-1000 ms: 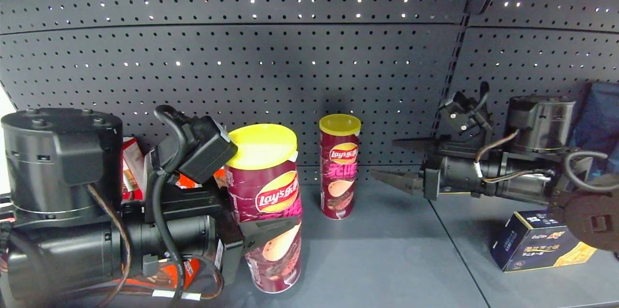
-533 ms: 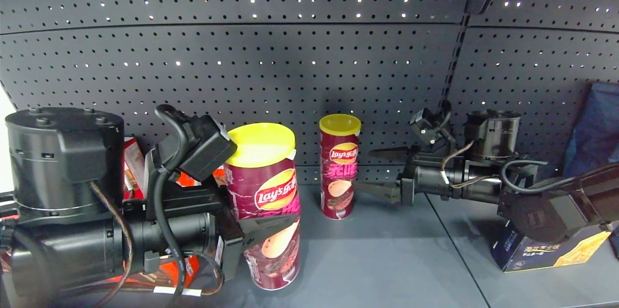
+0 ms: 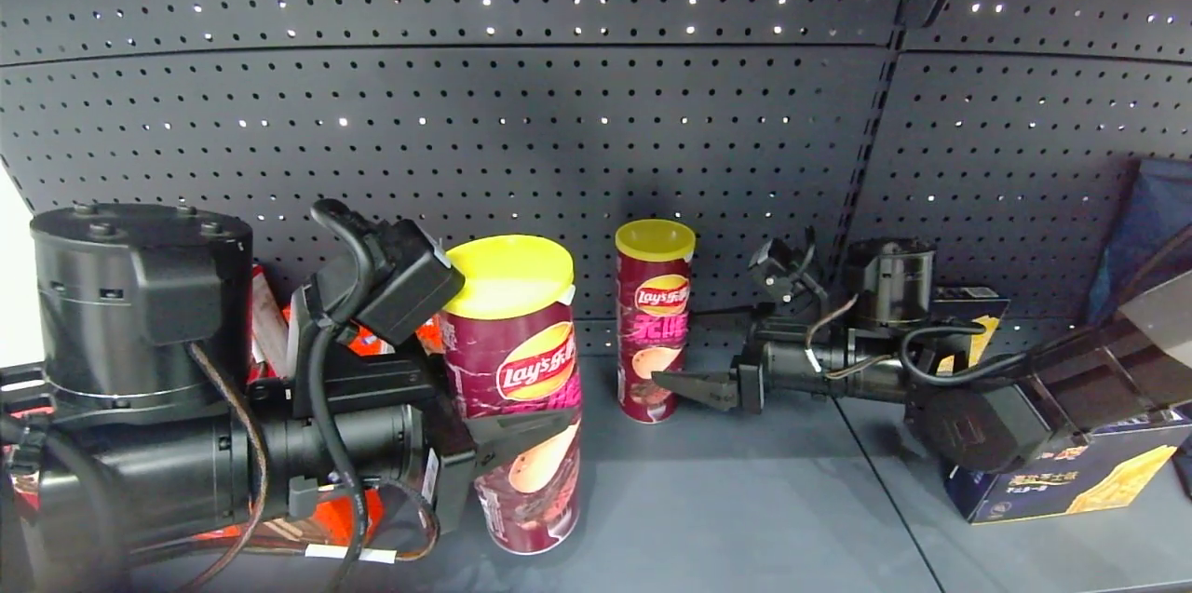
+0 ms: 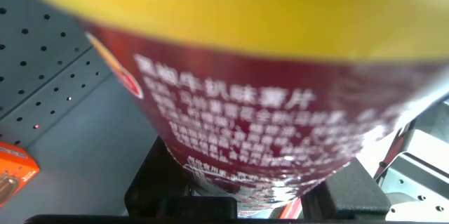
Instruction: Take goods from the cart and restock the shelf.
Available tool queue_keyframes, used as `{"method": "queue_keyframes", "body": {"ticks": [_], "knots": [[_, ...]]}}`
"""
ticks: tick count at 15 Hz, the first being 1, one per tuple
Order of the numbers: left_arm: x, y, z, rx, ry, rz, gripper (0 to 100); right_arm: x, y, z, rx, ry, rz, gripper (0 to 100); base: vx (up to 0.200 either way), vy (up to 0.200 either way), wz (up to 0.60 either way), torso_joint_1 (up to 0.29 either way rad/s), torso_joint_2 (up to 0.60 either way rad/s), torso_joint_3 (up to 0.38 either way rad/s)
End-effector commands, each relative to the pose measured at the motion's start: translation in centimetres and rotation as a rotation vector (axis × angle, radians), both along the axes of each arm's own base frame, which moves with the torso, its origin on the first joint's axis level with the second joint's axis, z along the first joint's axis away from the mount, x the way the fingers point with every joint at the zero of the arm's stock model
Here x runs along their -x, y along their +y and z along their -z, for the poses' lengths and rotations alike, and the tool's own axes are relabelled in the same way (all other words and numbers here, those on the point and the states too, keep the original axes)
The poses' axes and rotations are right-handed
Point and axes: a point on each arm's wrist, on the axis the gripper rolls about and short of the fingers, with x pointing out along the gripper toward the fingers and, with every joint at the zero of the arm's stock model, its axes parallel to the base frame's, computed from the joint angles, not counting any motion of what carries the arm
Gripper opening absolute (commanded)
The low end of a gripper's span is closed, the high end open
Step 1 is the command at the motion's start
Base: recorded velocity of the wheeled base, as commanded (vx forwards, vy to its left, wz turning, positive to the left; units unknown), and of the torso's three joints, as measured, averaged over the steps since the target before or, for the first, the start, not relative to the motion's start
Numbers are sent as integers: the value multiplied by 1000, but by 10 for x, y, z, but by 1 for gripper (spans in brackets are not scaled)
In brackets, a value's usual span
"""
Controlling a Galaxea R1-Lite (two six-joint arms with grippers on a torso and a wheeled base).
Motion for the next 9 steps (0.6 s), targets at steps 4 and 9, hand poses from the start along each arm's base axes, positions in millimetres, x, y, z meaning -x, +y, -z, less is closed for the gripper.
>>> {"method": "queue_keyframes", "body": {"ticks": [4,9], "knots": [[-2,-1,2,-5,8,1,0,-20,20,16,4,8,-20,100,0,0,0,0,0,0],[-2,-1,2,-5,8,1,0,-28,28,26,8,15,-29,100,0,0,0,0,0,0]]}}
